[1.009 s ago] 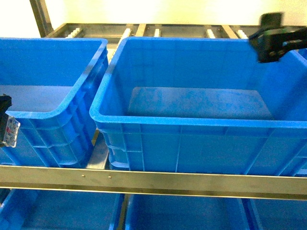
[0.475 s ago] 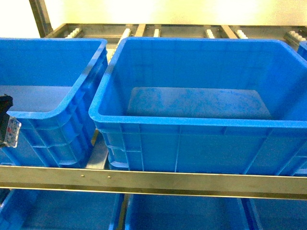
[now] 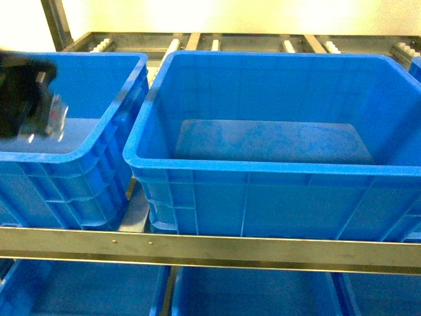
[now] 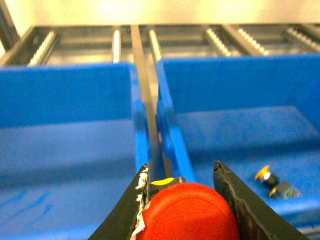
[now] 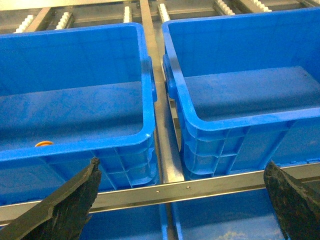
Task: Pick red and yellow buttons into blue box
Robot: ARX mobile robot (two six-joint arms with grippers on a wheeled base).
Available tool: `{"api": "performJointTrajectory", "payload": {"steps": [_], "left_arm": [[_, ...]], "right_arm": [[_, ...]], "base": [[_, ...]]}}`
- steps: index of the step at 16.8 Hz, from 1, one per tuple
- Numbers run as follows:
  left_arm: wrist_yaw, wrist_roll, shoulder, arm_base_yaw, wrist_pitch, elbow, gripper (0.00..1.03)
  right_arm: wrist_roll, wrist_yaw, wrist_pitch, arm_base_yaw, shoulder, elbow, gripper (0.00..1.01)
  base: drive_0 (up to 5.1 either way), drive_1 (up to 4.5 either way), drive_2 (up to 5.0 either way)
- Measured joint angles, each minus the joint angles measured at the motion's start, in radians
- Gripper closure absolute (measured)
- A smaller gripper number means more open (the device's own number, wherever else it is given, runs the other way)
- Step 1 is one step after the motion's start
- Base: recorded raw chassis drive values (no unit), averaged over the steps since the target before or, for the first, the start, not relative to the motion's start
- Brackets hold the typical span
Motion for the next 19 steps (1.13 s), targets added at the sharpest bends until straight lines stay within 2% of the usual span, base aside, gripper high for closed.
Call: {"api": "performJointTrajectory", "payload": {"steps": [2, 4, 6, 7, 8, 9, 10, 11, 12, 19], "left_arm": [[0.076, 0.025, 0.15, -0.007, -0.01, 0.183, 0.72], [0.156, 0.095, 0.316, -0.021, -0.068, 0.336, 0.72], [0.251, 0.175, 0.457, -0.043, -0.236, 0.551, 0.72], [0.301, 0.196, 0.525, -0.043, -0.303, 0.657, 0.72], [0.323, 0.198, 0.586, -0.043, -0.367, 0.738, 0.72], [0.377, 0.212, 0.653, -0.029, -0.443, 0.808, 0.72], [0.398, 0.221, 0.717, -0.013, -0.502, 0.852, 0.72], [0.393, 0.232, 0.748, -0.004, -0.504, 0.854, 0.72], [0.423, 0.238, 0.771, 0.007, -0.513, 0.854, 0.72], [0.397, 0.245, 0.779, 0.02, -0.487, 0.835, 0.72]], "right_arm": [[0.0, 0.0, 0.0, 0.0, 0.0, 0.0, 0.03], [0.0, 0.0, 0.0, 0.0, 0.0, 0.0, 0.03], [0.0, 0.0, 0.0, 0.0, 0.0, 0.0, 0.03], [0.0, 0.0, 0.0, 0.0, 0.0, 0.0, 0.03], [0.0, 0.0, 0.0, 0.0, 0.0, 0.0, 0.03], [0.0, 0.0, -0.001, 0.0, 0.0, 0.0, 0.03], [0.0, 0.0, 0.0, 0.0, 0.0, 0.0, 0.03], [0.0, 0.0, 0.0, 0.0, 0.0, 0.0, 0.03], [0.0, 0.0, 0.0, 0.0, 0.0, 0.0, 0.03], [0.0, 0.0, 0.0, 0.0, 0.0, 0.0, 0.03]], "base": [[0.0, 0.0, 0.0], [0.0, 0.0, 0.0], [0.0, 0.0, 0.0], [0.0, 0.0, 0.0], [0.0, 0.0, 0.0], [0.0, 0.0, 0.0], [0.0, 0.0, 0.0], [0.0, 0.0, 0.0], [0.0, 0.0, 0.0], [0.0, 0.0, 0.0]]}}
